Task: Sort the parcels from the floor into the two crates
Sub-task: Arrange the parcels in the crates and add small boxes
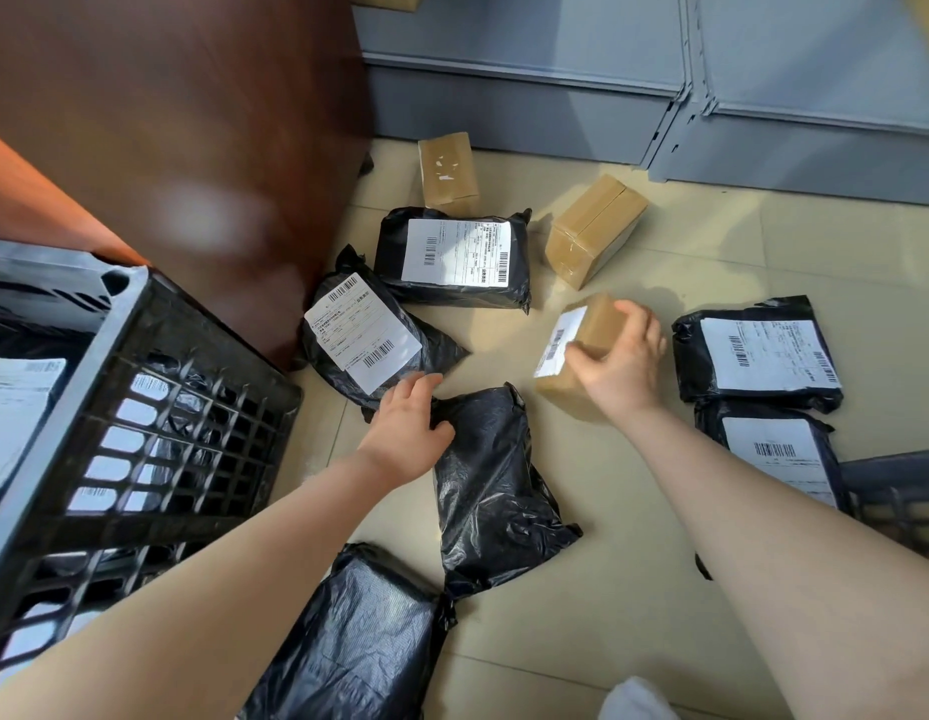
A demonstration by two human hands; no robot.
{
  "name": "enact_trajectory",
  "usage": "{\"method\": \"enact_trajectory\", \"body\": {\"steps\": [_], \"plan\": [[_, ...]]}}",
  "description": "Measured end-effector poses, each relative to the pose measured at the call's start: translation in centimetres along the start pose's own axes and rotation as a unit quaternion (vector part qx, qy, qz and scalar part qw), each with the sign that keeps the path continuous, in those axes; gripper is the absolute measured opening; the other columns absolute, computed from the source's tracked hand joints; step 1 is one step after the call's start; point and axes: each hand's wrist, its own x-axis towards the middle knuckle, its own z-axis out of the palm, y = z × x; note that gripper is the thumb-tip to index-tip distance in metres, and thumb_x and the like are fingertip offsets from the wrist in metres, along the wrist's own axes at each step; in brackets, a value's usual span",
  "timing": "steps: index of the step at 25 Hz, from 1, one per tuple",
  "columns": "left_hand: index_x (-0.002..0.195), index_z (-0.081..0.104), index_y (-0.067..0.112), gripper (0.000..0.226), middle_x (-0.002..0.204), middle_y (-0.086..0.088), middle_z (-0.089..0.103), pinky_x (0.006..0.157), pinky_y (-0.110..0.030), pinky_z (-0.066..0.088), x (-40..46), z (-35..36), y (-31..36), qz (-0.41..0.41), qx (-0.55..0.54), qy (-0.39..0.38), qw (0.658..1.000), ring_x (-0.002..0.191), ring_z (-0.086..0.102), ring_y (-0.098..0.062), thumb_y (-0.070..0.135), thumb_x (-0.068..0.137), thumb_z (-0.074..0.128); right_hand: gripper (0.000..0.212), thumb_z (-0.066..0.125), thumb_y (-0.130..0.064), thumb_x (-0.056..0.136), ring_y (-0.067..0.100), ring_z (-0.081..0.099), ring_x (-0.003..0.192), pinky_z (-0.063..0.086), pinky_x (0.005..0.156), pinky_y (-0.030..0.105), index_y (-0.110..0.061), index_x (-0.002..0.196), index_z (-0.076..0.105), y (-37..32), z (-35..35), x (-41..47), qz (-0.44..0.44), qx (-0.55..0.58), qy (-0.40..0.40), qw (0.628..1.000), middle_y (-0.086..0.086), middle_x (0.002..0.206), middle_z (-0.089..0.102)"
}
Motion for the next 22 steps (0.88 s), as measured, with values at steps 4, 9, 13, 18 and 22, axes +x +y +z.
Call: {"method": "enact_trajectory", "body": {"steps": [4,9,13,18,22], "plan": [[0.149,0.031,0.027,0.059,0.149,0.006,0.038,0.106,-0.031,0.033,-0.8,-0.9,2.4,-0.04,-0.229,-0.035,0.972,0.133,0.038,-0.016,0.038,0.095,0.052,0.075,0.06,-0.04,0.076,0.012,0.049,0.121,0.038,0.104,0.02,-0.018,0.143,0.036,-1.7,-1.6,-1.6,-0.011,0.187,-0.012,0.982,0.004,0.133,0.048],[0.138,0.047,0.034,0.054,0.139,0.004,0.055,0.108,-0.044,0.042,-0.9,-2.3,4.8,-0.076,-0.514,-0.115,0.846,0.124,0.055,-0.022,0.063,0.092,0.044,0.06,0.051,-0.028,0.083,-0.023,0.052,0.098,0.038,0.085,0.004,-0.016,0.14,0.034,-5.2,-1.5,-4.6,-0.007,0.322,-0.077,0.944,-0.02,0.118,0.053],[0.132,0.056,0.035,0.048,0.127,0.0,0.066,0.1,-0.048,0.049,-2.0,-3.0,5.1,-0.057,-0.547,-0.145,0.823,0.119,0.06,-0.023,0.061,0.094,0.041,0.06,0.046,-0.02,0.087,-0.025,0.052,0.097,0.037,0.084,0.001,-0.01,0.144,0.029,-6.4,-1.2,-6.3,-0.005,0.373,-0.11,0.921,-0.02,0.119,0.051],[0.146,0.032,0.033,0.077,0.137,0.0,0.056,0.089,-0.044,0.057,-3.4,-3.7,4.0,-0.026,-0.521,-0.093,0.848,0.117,0.061,-0.019,0.054,0.081,0.067,0.054,0.05,-0.014,0.091,0.0,0.058,0.108,0.048,0.1,0.031,-0.018,0.143,0.035,-6.4,-1.5,-6.9,0.04,0.371,-0.18,0.91,-0.008,0.123,0.06],[0.142,0.023,0.037,0.085,0.133,0.007,0.048,0.096,-0.037,0.053,-4.6,-4.5,4.0,0.044,-0.389,0.019,0.92,0.115,0.058,-0.014,0.036,0.079,0.079,0.041,0.046,-0.026,0.104,0.009,0.064,0.095,0.058,0.082,0.037,-0.02,0.144,0.039,-7.3,-2.6,-7.5,0.087,0.338,-0.257,0.901,0.004,0.121,0.062]]}}
